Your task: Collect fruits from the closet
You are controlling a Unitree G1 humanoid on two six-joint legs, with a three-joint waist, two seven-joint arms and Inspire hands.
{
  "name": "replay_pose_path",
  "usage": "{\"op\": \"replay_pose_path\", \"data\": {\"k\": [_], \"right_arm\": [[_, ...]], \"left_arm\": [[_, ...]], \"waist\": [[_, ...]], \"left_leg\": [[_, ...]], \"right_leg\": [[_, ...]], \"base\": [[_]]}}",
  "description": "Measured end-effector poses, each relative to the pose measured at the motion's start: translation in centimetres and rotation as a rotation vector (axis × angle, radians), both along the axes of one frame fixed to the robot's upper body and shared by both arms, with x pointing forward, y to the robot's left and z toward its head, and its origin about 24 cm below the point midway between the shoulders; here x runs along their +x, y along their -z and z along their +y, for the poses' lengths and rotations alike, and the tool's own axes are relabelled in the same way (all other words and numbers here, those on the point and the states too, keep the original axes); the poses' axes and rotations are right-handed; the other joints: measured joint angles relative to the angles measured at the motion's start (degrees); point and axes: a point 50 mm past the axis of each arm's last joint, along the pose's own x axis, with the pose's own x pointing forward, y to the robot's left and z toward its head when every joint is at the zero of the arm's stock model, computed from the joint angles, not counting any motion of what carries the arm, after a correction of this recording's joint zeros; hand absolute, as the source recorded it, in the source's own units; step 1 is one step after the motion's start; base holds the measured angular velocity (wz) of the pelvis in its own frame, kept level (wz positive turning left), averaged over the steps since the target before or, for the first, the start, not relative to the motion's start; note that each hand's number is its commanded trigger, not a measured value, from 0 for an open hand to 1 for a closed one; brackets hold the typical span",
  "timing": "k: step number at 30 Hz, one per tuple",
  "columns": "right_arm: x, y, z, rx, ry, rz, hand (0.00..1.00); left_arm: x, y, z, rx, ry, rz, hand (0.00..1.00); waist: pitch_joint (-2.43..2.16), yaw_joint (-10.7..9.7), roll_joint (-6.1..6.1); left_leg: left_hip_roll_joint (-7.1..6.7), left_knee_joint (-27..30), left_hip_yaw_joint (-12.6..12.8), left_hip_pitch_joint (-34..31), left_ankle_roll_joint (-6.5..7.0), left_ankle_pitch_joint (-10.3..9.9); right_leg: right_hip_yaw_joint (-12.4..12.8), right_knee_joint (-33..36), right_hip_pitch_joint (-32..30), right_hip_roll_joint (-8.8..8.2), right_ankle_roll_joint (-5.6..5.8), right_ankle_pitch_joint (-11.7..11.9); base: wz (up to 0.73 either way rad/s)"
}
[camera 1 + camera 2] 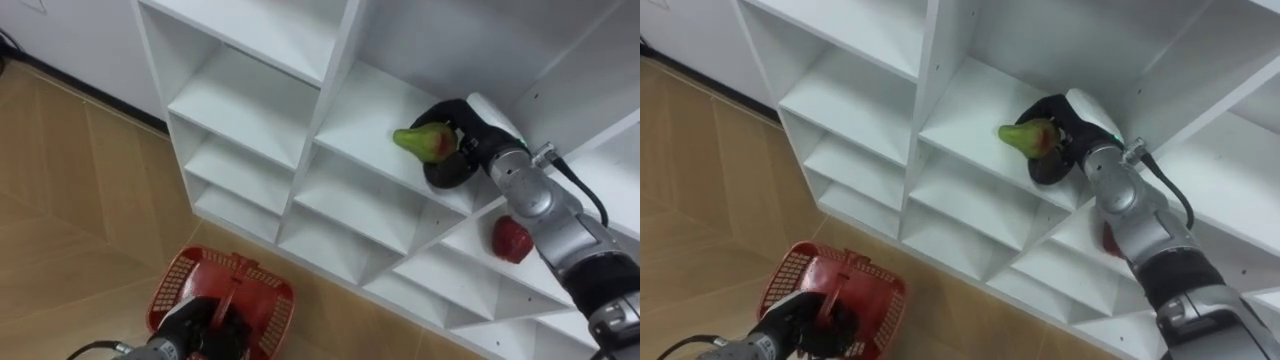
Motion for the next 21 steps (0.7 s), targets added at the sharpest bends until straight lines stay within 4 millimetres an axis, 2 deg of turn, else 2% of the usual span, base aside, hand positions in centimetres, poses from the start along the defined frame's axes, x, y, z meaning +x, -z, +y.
{"op": "replay_pose_path", "data": {"k": [6, 11, 14, 18, 21], "right_arm": [[0.0, -0.1, 0.2, 0.031, 0.0, -0.006, 1.0], [-0.5, -0.3, 0.5, 0.053, -0.013, -0.029, 1.0], [-1.1, -0.2, 1.1, 0.07, -0.042, -0.044, 1.0], [-2.3, 0.2, 2.2, 0.114, -0.086, -0.06, 1.0], [-3.2, 0.6, 3.3, 0.164, -0.113, -0.069, 1.0]], "left_arm": [[-0.1, 0.1, -0.1, 0.005, 0.009, 0.004, 1.0], [0.0, 0.0, -0.2, 0.0, 0.015, 0.0, 1.0], [0.2, -0.1, -0.2, -0.003, 0.017, -0.01, 1.0], [0.4, -0.2, -0.6, -0.014, 0.018, -0.034, 1.0], [0.4, -0.1, -1.1, -0.021, 0.024, -0.045, 1.0]], "waist": [[0.26, -0.08, 0.37], [-0.04, -0.09, 1.03], [-0.23, -0.4, 1.88], [-0.25, -0.51, 2.5], [-0.37, -1.87, 3.15]], "left_leg": [[0.01, 0.1, -0.05, 0.02, -0.01, -0.01], [0.02, 0.04, 0.03, 0.0, -0.01, -0.02], [0.08, -0.03, 0.32, 0.12, 0.0, -0.01], [0.34, -0.16, 1.44, 0.79, 0.01, -0.02], [0.34, -0.1, 1.47, 0.84, 0.02, -0.03]], "right_leg": [[0.05, 0.0, -0.04, 0.03, -0.01, 0.01], [0.19, 0.01, -0.21, 0.02, -0.01, 0.01], [0.63, 0.02, -0.24, 0.03, -0.01, 0.01], [1.28, 0.05, -0.16, 0.05, -0.01, 0.01], [1.61, 0.14, -0.1, 0.04, -0.02, 0.01]], "base": [[0.0], [0.0], [-0.04], [-0.11], [-0.01]]}}
